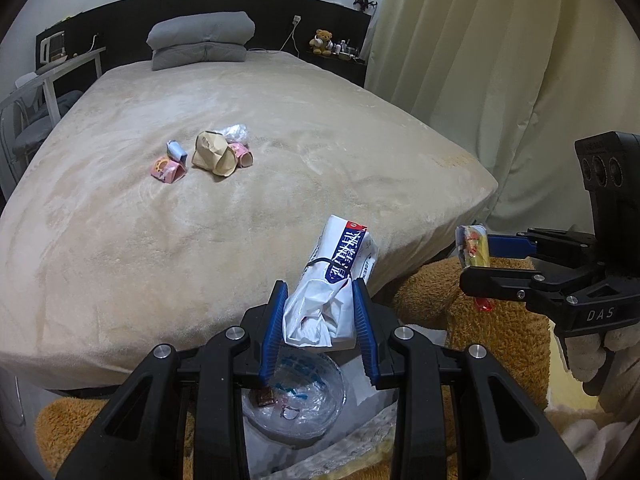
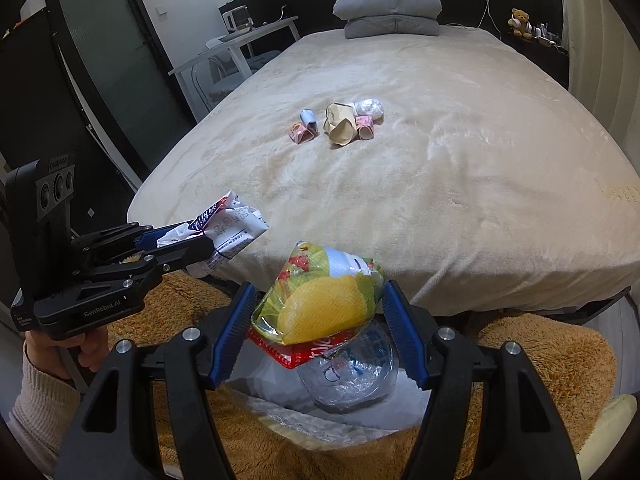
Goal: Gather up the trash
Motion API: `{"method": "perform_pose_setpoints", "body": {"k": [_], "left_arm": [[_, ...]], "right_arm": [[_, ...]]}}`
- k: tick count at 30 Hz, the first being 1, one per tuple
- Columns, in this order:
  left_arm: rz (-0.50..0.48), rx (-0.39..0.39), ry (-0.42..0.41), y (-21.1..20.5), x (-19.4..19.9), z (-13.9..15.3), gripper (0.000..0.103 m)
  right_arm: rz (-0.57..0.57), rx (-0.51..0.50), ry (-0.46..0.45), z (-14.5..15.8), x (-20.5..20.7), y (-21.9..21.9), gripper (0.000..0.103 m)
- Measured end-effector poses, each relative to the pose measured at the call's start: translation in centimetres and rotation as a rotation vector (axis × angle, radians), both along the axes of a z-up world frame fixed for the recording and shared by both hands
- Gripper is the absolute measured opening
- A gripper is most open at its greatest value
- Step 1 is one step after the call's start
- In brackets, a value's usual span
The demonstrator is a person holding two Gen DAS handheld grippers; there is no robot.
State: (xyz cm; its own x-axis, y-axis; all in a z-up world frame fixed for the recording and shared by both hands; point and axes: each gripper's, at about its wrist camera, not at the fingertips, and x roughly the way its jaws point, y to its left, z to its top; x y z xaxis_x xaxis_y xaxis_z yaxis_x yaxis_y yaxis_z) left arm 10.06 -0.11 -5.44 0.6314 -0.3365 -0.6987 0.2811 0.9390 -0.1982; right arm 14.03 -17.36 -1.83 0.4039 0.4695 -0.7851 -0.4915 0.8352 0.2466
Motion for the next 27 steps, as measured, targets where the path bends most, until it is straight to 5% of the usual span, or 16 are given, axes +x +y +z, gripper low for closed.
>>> {"method": "perform_pose_setpoints", "body": {"k": [27], "left_arm": [[-0.016, -0.062, 0.34, 0.3, 4.1, -13.6, 0.032]], "right_arm": [[0.025, -0.122, 0.321, -13.4, 4.4, 1.8, 0.065]]}}
